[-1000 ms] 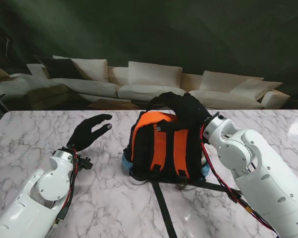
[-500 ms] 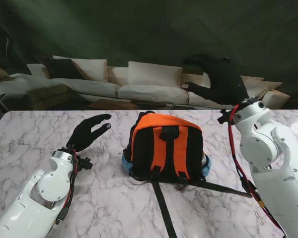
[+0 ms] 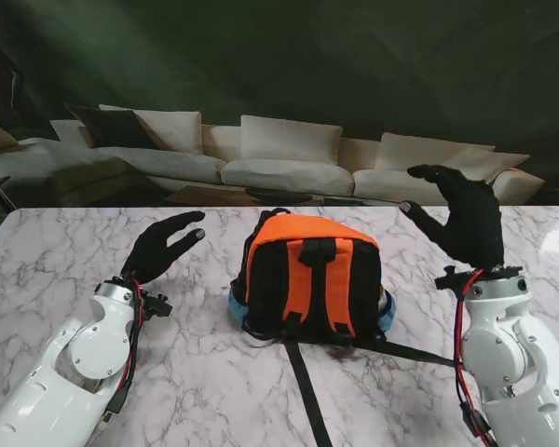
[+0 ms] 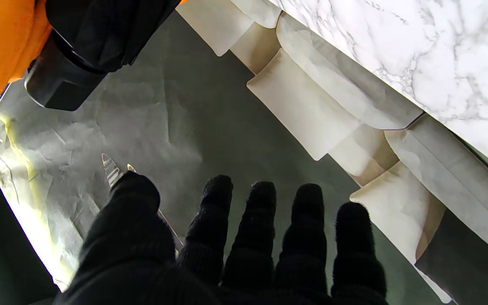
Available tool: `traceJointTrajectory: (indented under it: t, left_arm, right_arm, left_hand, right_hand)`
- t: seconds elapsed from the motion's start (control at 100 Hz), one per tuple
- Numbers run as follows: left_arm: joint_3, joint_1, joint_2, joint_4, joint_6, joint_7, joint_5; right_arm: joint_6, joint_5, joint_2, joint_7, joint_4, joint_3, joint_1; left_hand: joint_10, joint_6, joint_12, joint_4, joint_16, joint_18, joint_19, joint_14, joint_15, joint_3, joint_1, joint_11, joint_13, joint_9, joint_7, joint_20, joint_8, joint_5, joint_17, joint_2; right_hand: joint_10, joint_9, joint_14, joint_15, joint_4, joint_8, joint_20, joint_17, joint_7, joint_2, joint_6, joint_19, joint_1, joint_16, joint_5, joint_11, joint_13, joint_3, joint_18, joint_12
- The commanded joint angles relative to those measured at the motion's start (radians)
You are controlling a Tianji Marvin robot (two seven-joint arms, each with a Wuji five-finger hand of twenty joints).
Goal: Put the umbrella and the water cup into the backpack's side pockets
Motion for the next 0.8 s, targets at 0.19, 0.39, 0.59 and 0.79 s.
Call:
traceJointTrajectory:
  t: [0.19, 0.39, 0.59, 0.79]
  left_arm:
    - [0.009, -0.009, -0.004, 0.025, -0.003, -0.017, -0.01]
    - [0.017, -0.017, -0.006, 0.038, 0.003, -0.017, -0.019]
    - [0.011, -0.016, -0.006, 0.036, -0.004, -0.016, -0.022]
    - [0.007, -0.011, -0.004, 0.027, -0.006, -0.021, -0.017]
  right_arm:
    - [0.093, 0.018, -0.018, -0.053, 0.137, -0.085, -0.044]
    - [0.121, 0.073, -0.024, -0.024, 0.157, -0.105, -0.033]
    - [0.127, 0.094, -0.025, -0.007, 0.183, -0.128, -0.008]
    - [0.127, 0.092, -0.015, 0.045, 0.179, -0.149, -0.002]
  left_hand:
    - [-0.016, 0.005, 0.017, 0.013, 0.02, 0.026, 0.003, -0.008, 0.021, -0.018, 0.02, 0.023, 0.021, 0.047, 0.021, 0.028, 0.015, 0.041, -0.01, 0.053]
    - [-0.018, 0.006, 0.019, 0.012, 0.022, 0.026, 0.004, -0.009, 0.022, -0.019, 0.021, 0.027, 0.022, 0.048, 0.026, 0.03, 0.015, 0.043, -0.011, 0.054]
    - [-0.017, 0.007, 0.019, 0.012, 0.023, 0.026, 0.004, -0.006, 0.021, -0.02, 0.022, 0.028, 0.02, 0.046, 0.028, 0.032, 0.014, 0.042, -0.012, 0.055]
    - [-0.016, 0.005, 0.018, 0.012, 0.023, 0.027, 0.003, -0.006, 0.02, -0.02, 0.022, 0.027, 0.02, 0.046, 0.028, 0.032, 0.013, 0.043, -0.013, 0.055]
  right_hand:
    - [-0.005, -0.004, -0.018, -0.003, 0.012, -0.017, 0.009, -0.022, 0.027, 0.148, -0.033, -0.016, 0.084, 0.017, 0.0, -0.005, -0.012, 0.027, -0.033, 0.005]
    - [0.004, -0.022, -0.017, -0.009, 0.0, -0.033, 0.013, -0.037, 0.029, 0.131, -0.025, -0.035, 0.09, 0.018, -0.01, -0.004, -0.029, 0.093, -0.037, 0.007]
    - [0.006, -0.029, -0.018, -0.01, 0.001, -0.038, 0.016, -0.045, 0.025, 0.09, -0.023, -0.041, 0.045, 0.019, -0.019, -0.006, -0.037, 0.08, -0.038, 0.006]
    - [0.0, -0.022, -0.024, -0.008, 0.005, -0.039, 0.021, -0.041, 0.025, 0.081, -0.026, -0.041, 0.037, 0.02, -0.016, -0.003, -0.03, 0.081, -0.036, 0.007]
